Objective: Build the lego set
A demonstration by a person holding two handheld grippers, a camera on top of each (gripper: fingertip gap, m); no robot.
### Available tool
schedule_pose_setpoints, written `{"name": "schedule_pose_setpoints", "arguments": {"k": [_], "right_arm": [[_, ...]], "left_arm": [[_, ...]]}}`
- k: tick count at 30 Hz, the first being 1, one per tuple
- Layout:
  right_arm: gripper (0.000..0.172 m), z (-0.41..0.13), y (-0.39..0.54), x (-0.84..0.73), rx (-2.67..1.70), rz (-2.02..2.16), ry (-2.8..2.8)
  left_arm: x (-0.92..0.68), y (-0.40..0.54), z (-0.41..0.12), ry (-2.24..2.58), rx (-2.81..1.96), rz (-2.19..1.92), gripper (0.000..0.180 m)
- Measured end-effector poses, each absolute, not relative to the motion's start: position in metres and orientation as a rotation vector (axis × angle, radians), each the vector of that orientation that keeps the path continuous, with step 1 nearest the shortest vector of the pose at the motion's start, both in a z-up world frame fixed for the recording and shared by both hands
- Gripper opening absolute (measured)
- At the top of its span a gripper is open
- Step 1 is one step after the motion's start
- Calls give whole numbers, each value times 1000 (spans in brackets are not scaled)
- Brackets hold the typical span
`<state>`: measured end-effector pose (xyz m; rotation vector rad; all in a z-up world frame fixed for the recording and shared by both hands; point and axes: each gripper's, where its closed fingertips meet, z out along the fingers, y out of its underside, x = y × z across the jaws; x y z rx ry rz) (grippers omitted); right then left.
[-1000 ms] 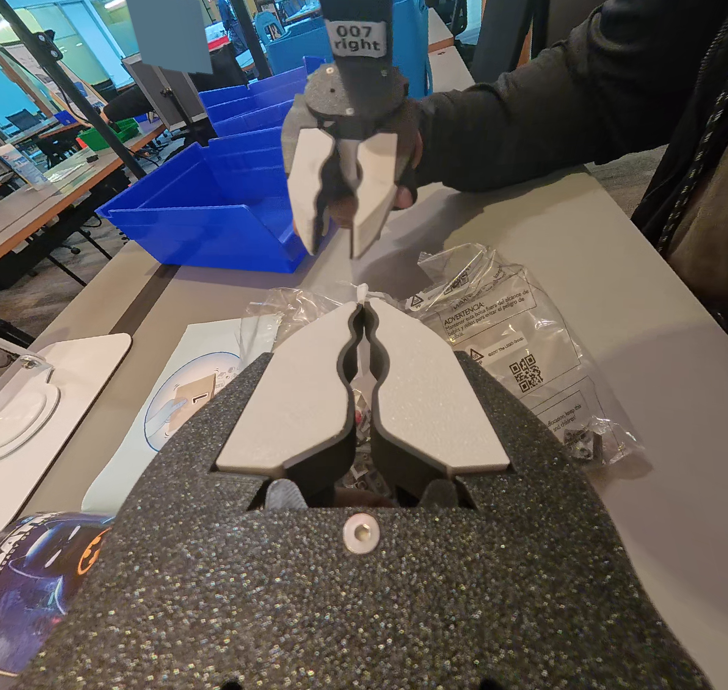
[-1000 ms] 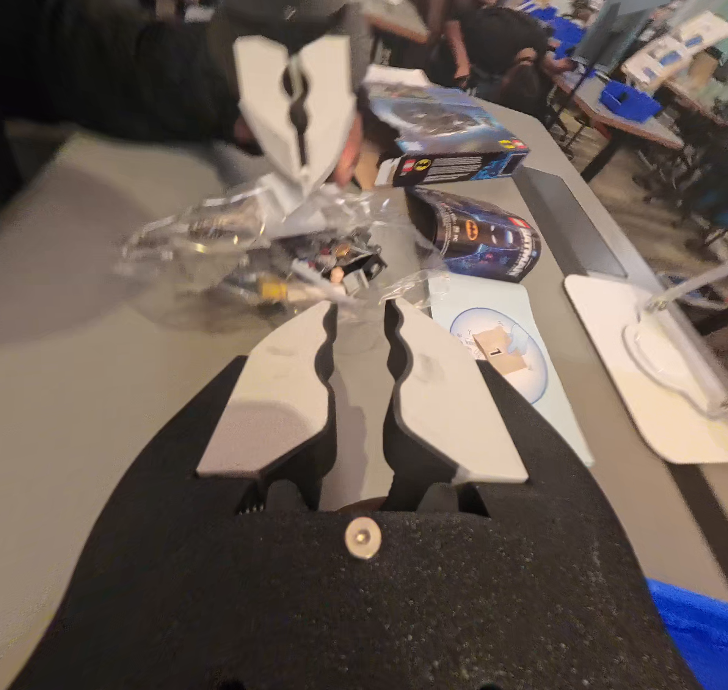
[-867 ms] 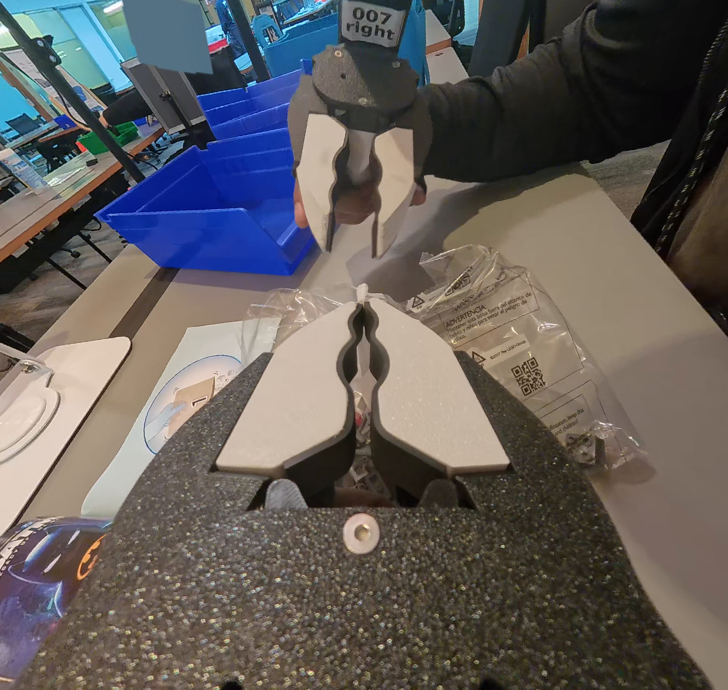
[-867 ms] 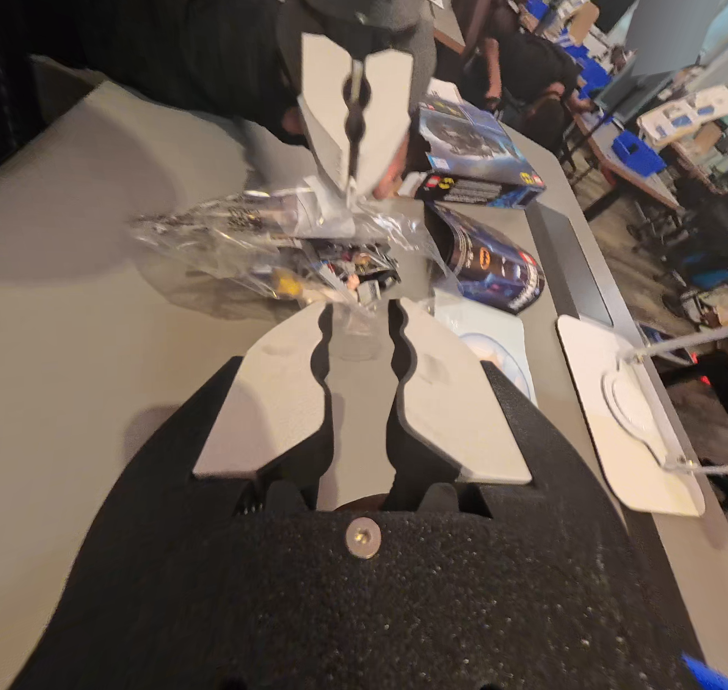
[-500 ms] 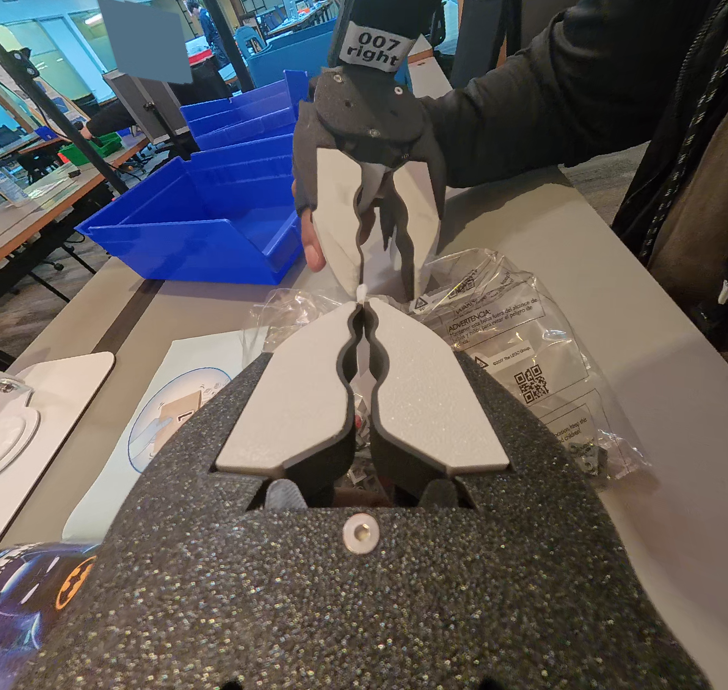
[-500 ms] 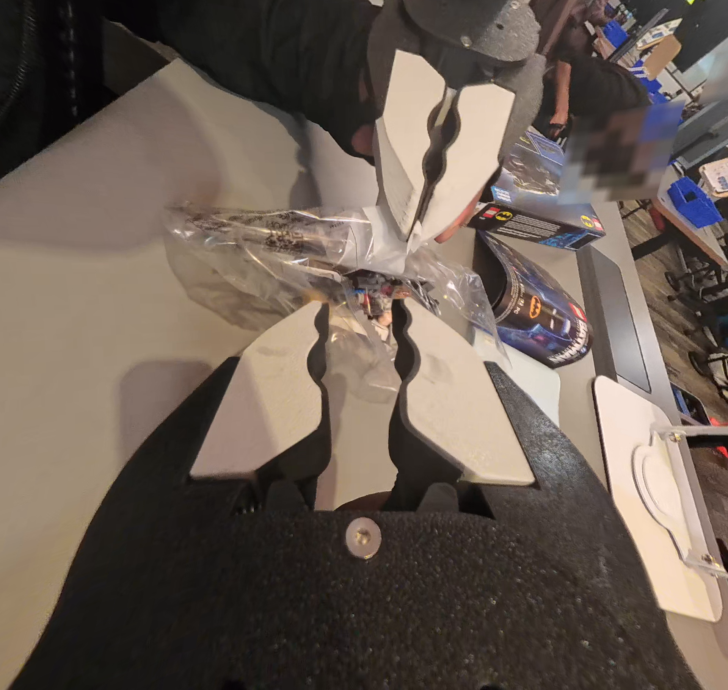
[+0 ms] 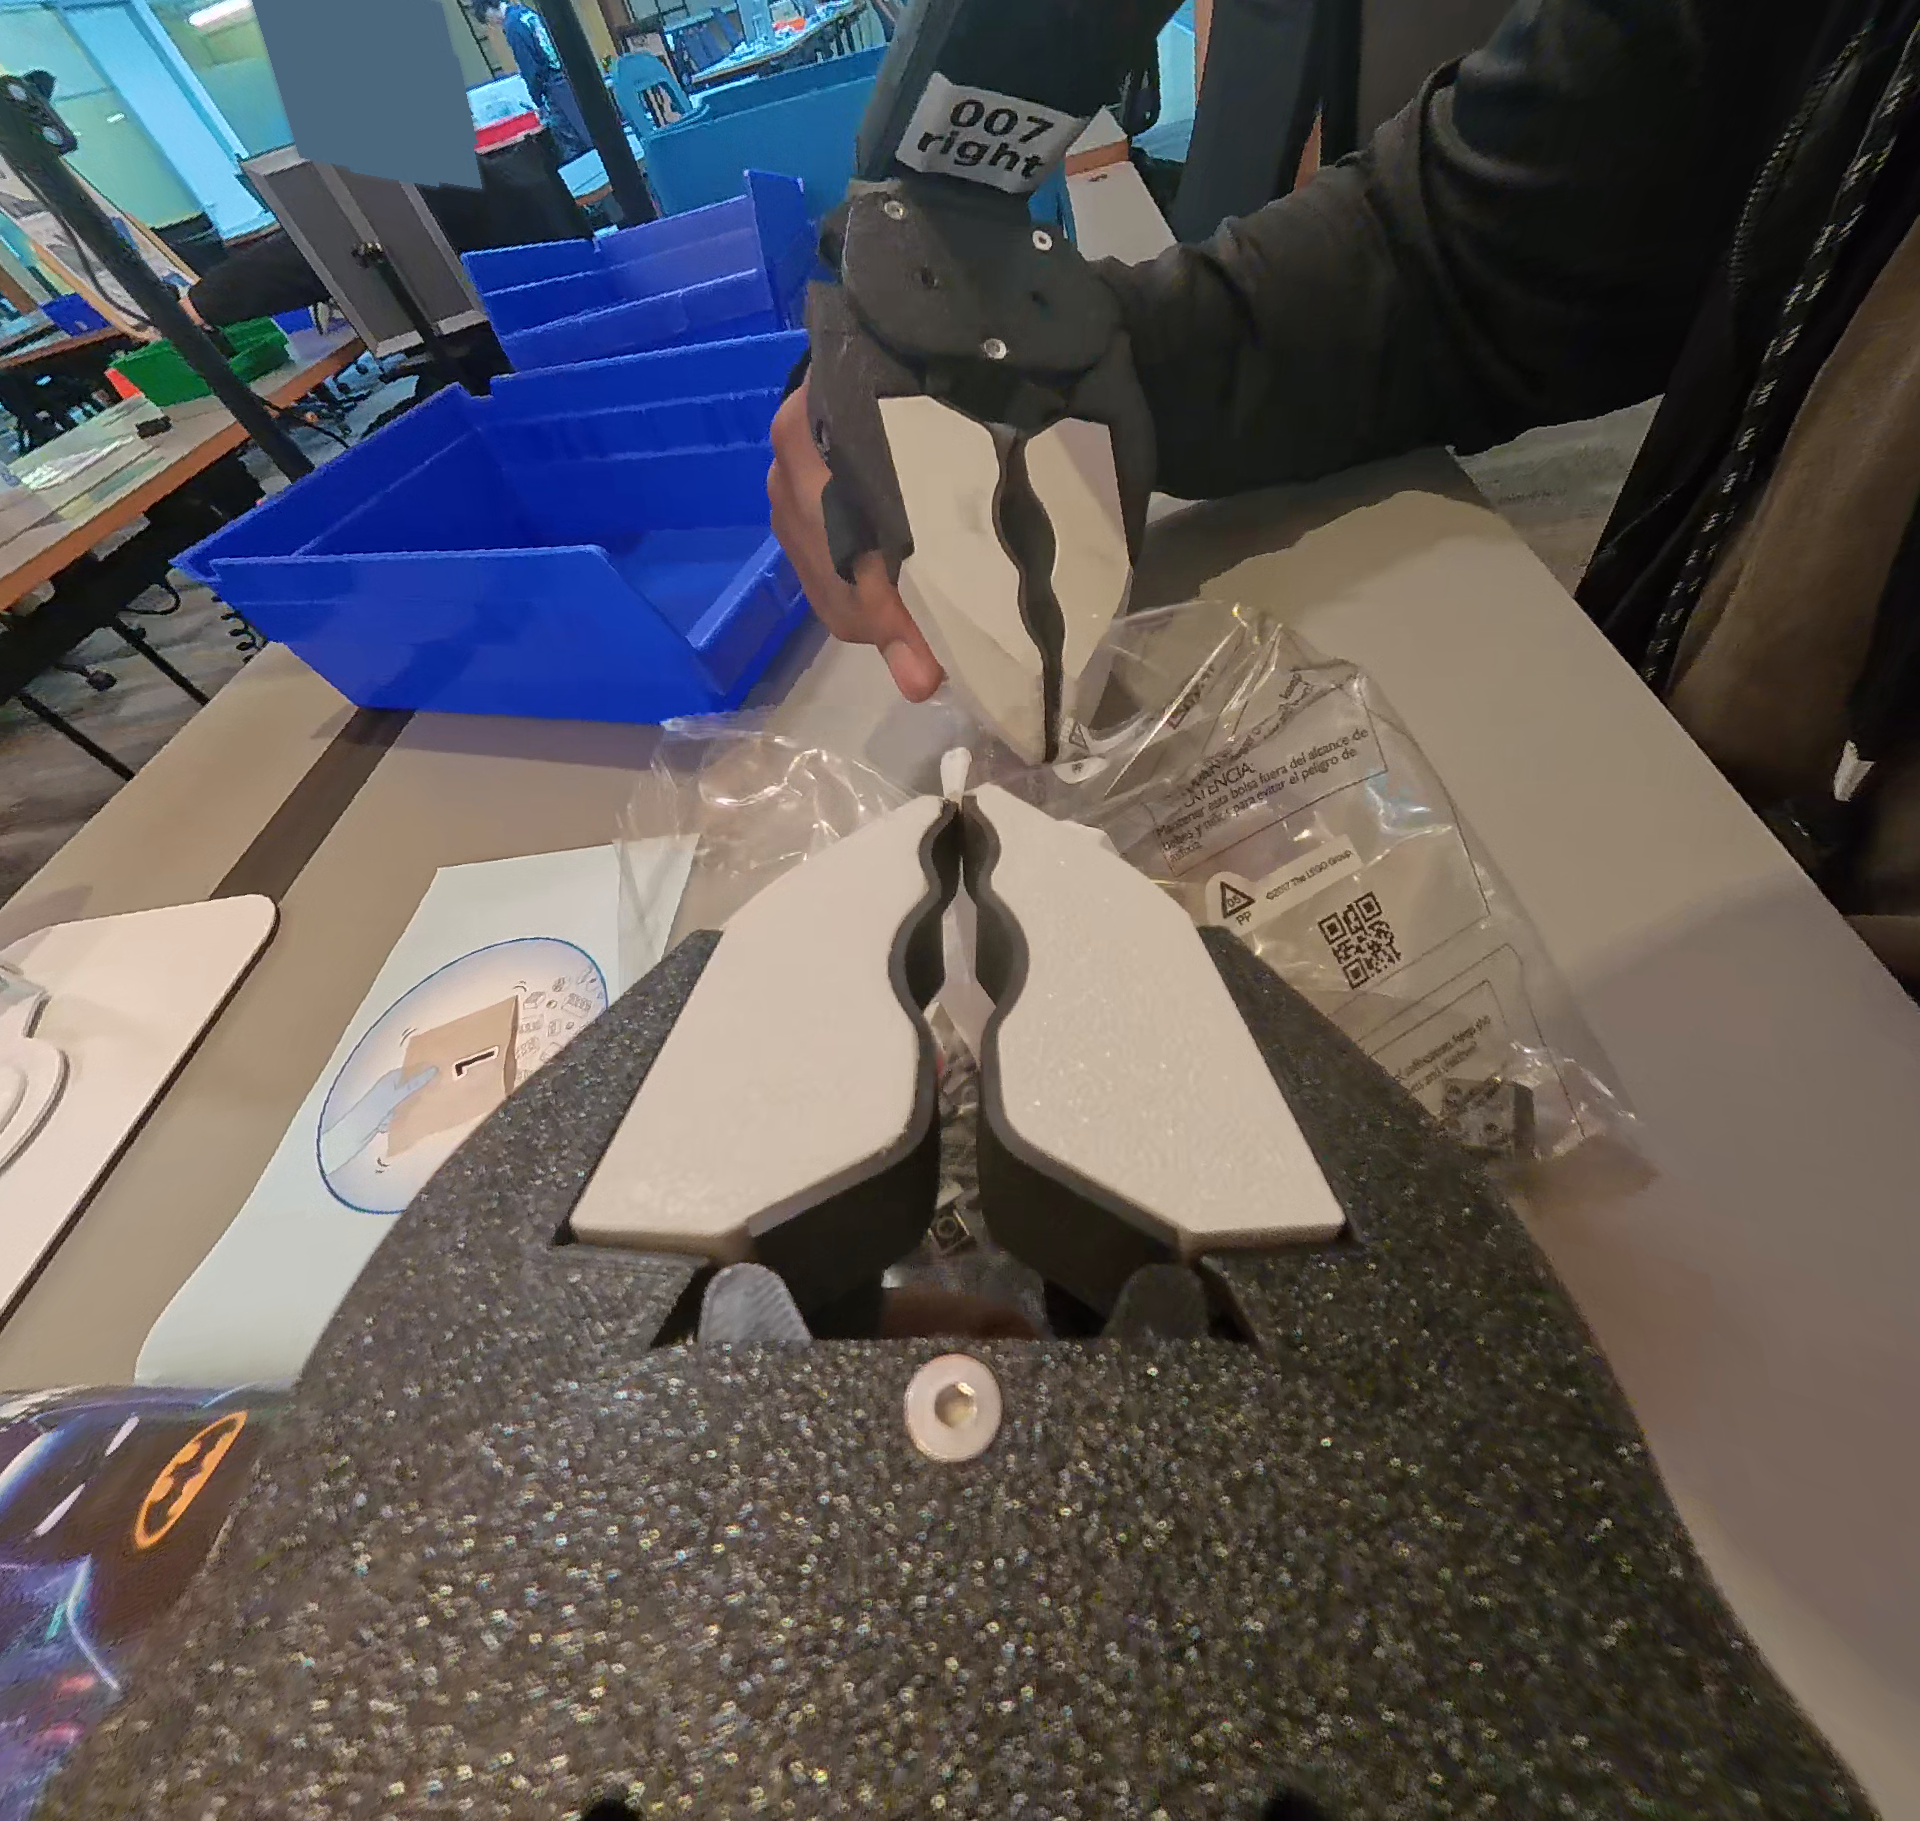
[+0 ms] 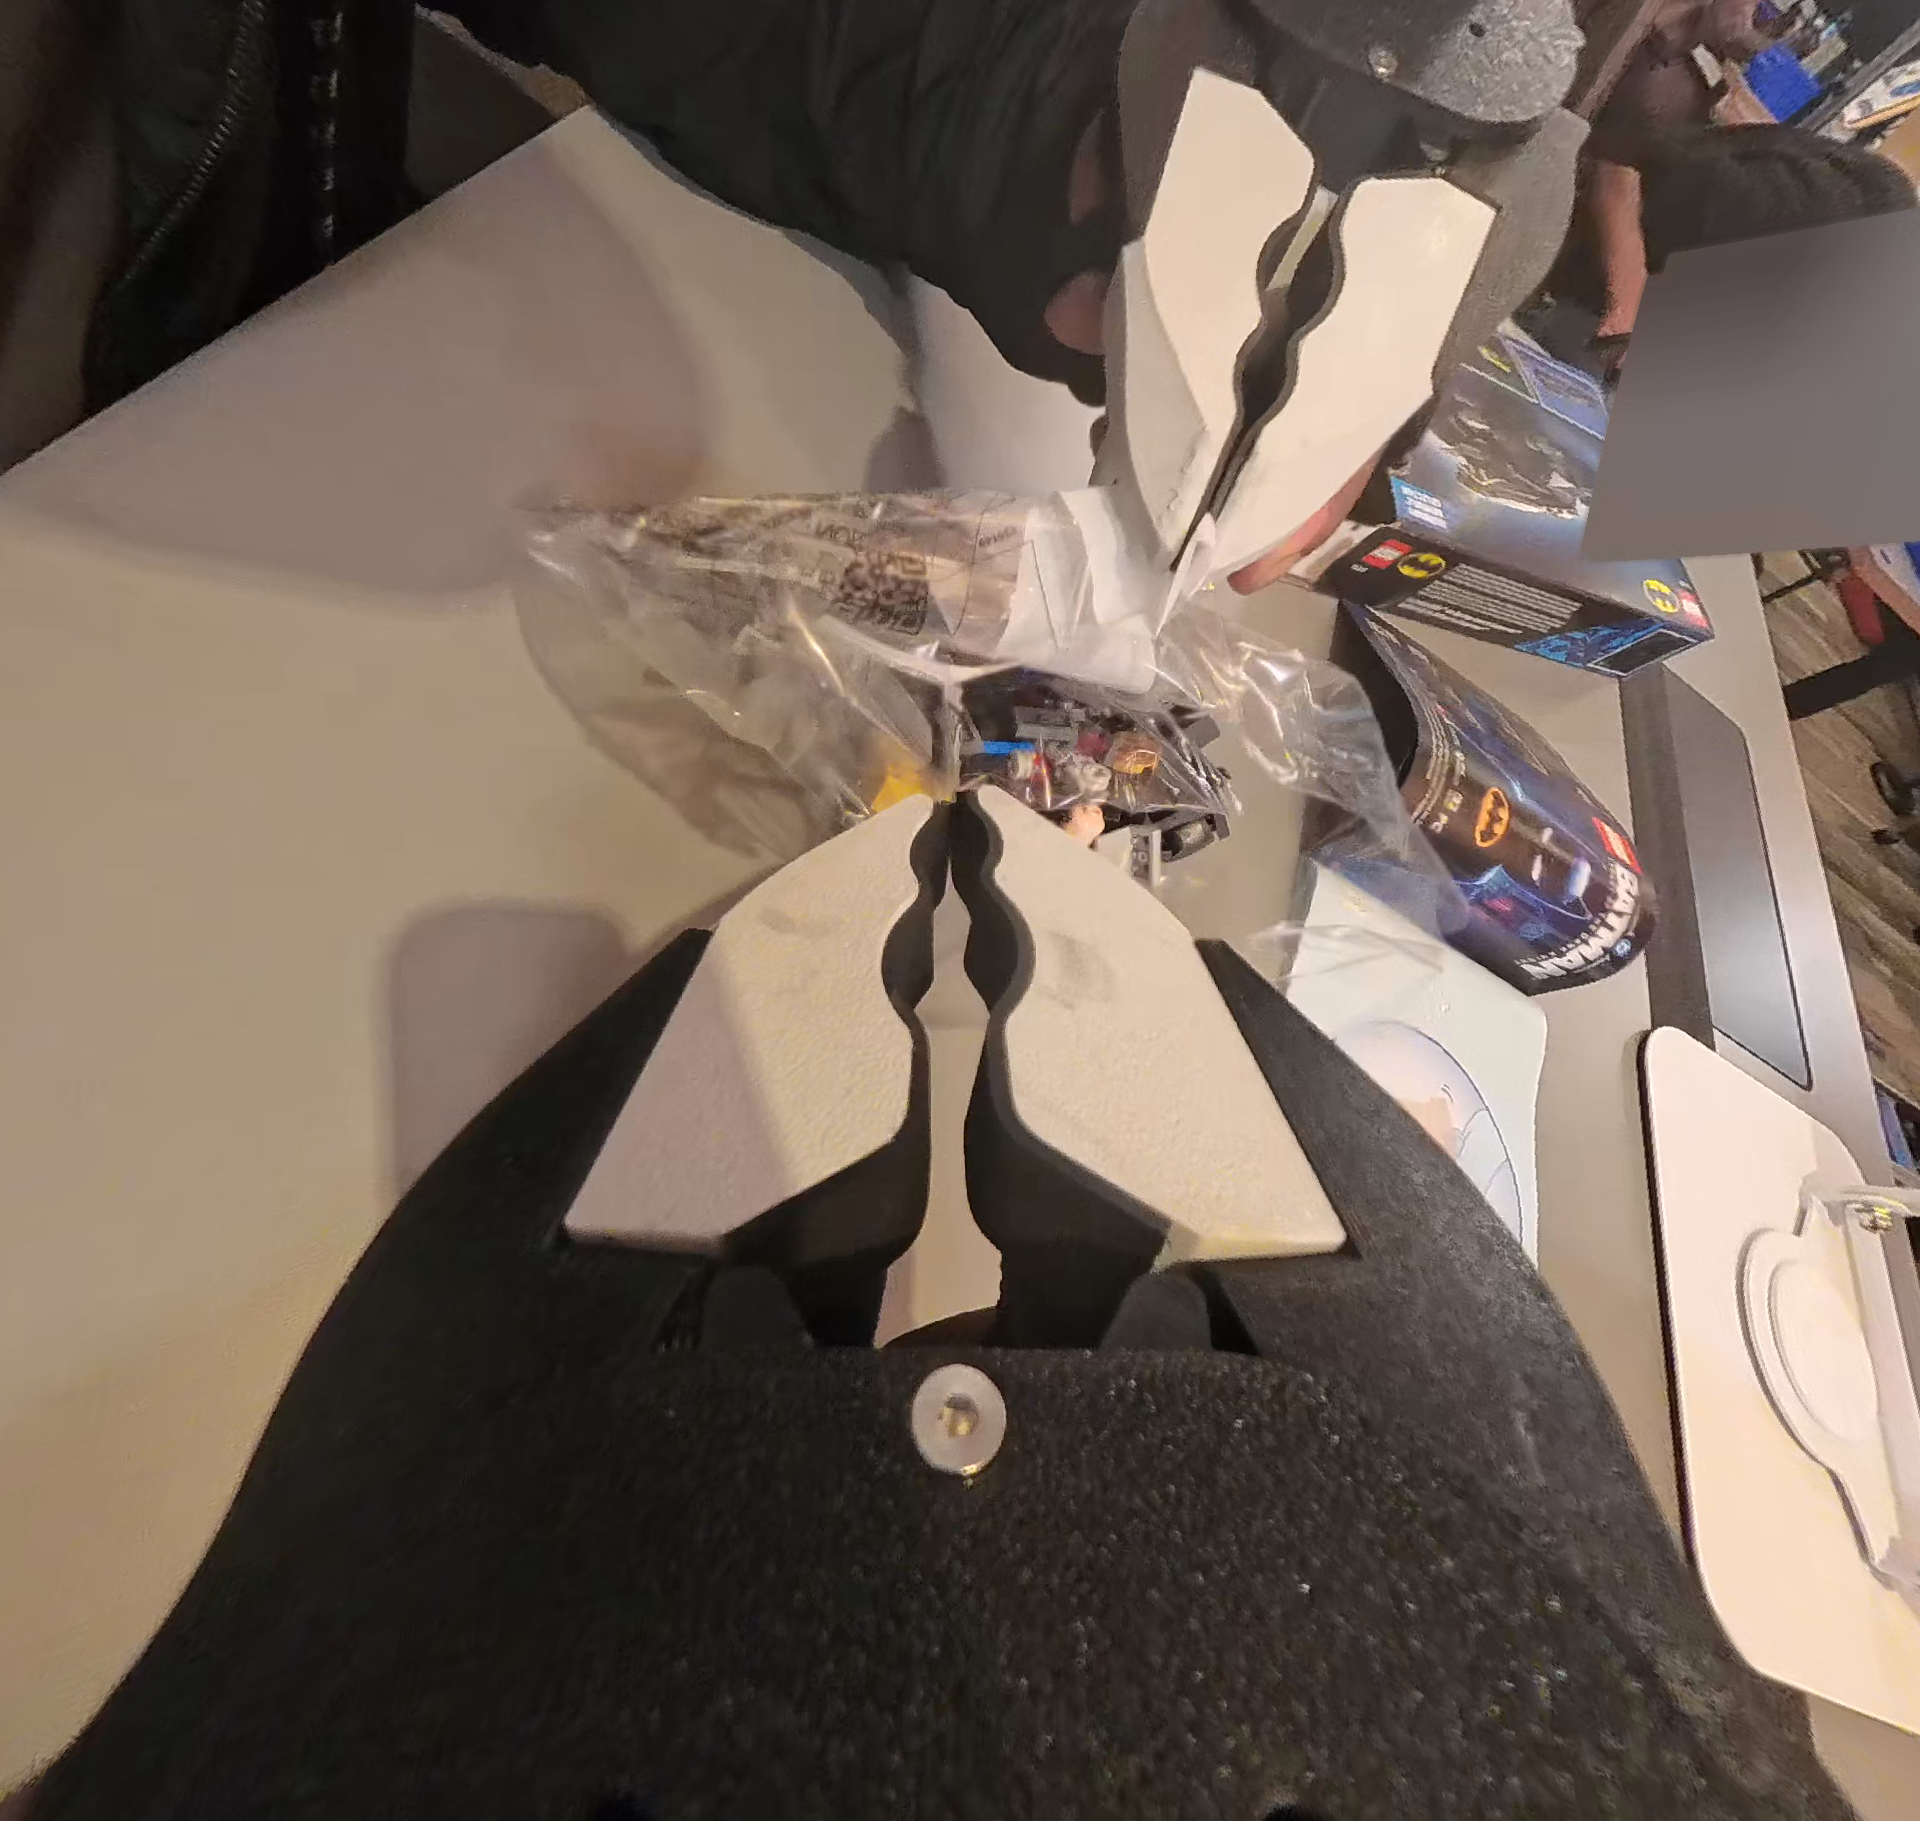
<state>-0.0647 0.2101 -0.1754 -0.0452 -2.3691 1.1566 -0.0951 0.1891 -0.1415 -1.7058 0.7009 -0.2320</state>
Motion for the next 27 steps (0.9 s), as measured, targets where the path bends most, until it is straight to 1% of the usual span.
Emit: {"name": "schedule_pose_setpoints", "arguments": {"k": [16,20,22,27], "right_arm": [[1,-161,219,-68,-73,1203,-2276],[4,-149,224,-72,-117,1203,-2203],[11,-142,231,-72,-152,1201,-2157],[17,-154,254,-69,-192,1004,-2150]], "left_arm": [[-98,182,-131,665,-1631,-302,0],[-96,184,-130,663,-1623,-294,0],[-94,185,-131,670,-1621,-293,0],[-86,185,-131,689,-1605,-321,0]]}}
